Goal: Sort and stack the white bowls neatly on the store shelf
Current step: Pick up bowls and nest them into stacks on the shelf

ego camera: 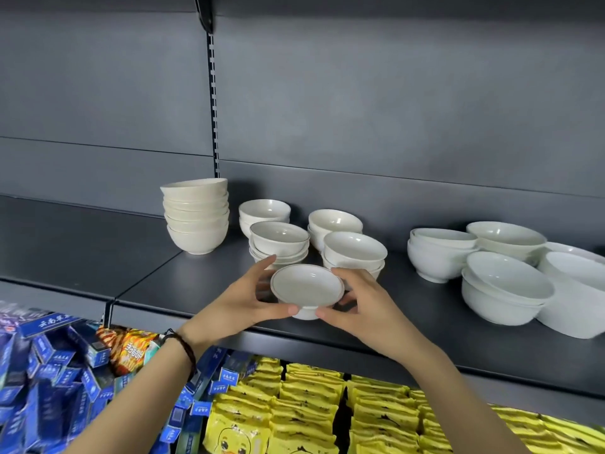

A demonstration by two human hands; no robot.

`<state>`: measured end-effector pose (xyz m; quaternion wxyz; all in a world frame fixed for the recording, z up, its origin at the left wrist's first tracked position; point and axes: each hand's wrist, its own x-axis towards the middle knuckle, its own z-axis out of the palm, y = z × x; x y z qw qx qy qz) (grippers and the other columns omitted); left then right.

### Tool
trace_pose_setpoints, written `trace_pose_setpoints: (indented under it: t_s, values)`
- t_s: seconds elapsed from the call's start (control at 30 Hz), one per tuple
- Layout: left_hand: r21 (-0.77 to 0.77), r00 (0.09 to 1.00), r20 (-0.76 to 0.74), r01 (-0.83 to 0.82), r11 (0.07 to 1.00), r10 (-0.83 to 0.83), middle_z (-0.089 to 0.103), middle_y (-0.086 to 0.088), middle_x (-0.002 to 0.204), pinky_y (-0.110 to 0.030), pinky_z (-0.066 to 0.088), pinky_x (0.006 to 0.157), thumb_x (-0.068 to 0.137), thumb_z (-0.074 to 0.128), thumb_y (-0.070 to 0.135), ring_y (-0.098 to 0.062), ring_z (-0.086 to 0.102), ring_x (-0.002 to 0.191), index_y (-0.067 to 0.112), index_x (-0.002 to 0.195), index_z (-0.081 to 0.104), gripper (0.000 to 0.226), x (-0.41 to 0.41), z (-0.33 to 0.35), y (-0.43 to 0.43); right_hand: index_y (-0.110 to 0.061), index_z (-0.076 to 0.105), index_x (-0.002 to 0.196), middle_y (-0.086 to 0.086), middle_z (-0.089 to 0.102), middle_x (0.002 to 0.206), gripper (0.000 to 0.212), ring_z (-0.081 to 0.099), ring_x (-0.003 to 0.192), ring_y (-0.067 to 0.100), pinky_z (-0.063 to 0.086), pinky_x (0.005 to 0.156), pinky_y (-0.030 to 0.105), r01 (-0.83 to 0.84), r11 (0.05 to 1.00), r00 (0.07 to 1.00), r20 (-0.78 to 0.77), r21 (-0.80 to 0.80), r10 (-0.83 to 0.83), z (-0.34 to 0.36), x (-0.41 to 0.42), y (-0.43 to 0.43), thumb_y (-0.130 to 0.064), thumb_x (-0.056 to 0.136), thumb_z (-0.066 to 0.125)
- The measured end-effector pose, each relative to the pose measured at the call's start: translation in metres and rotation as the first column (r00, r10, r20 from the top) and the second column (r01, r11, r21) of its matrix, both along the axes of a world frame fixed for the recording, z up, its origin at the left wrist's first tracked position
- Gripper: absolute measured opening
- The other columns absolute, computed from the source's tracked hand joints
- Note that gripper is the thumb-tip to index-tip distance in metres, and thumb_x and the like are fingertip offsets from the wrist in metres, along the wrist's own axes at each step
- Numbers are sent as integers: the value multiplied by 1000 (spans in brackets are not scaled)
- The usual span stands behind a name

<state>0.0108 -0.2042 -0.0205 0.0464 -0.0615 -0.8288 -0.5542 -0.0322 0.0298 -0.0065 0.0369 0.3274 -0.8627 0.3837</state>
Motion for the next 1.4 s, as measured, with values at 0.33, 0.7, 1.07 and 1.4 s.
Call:
trace_pose_setpoints:
  t_s: [0.33, 0.7, 1.07, 1.4]
  values:
    - [171, 998, -38, -48, 984, 55, 67, 5, 112, -13, 50, 78, 49, 87, 35, 0, 65, 99, 36, 123, 46, 85, 2, 4, 11, -31, 62, 116, -17, 69, 108, 48, 63, 102, -2, 52, 88, 19, -1, 969, 987, 155, -246, 41, -13, -1, -20, -29, 73, 83]
    - [313, 977, -209, 30, 949, 38, 71, 7, 112, -16, 52, 80, 48, 82, 34, -6, 65, 105, 23, 121, 55, 78, -20, 44, -38, -18, 61, 120, -5, 70, 115, 48, 65, 110, 12, 54, 96, 35, 11, 809, 988, 132, -587, 82, 21, -11, -85, -14, 76, 81]
    - [251, 982, -180, 93, 963, -48, 58, 1, 134, -41, 42, 108, 53, 88, 44, -14, 54, 125, 22, 138, 45, 97, -97, 45, -79, -34, 47, 130, -26, 59, 123, 54, 51, 115, -15, 43, 101, 19, 113, 808, 987, 159, -579, -24, 22, -46, -126, -31, 84, 74]
    - [273, 989, -96, 133, 953, -111, 57, 7, 135, -34, 37, 112, 54, 85, 43, -8, 51, 127, 24, 144, 37, 103, -118, 31, -84, -28, 6, 155, -17, 29, 153, 91, 30, 135, -1, 27, 107, 20, 202, 819, 951, 309, -536, -33, 14, -55, -134, -33, 89, 68]
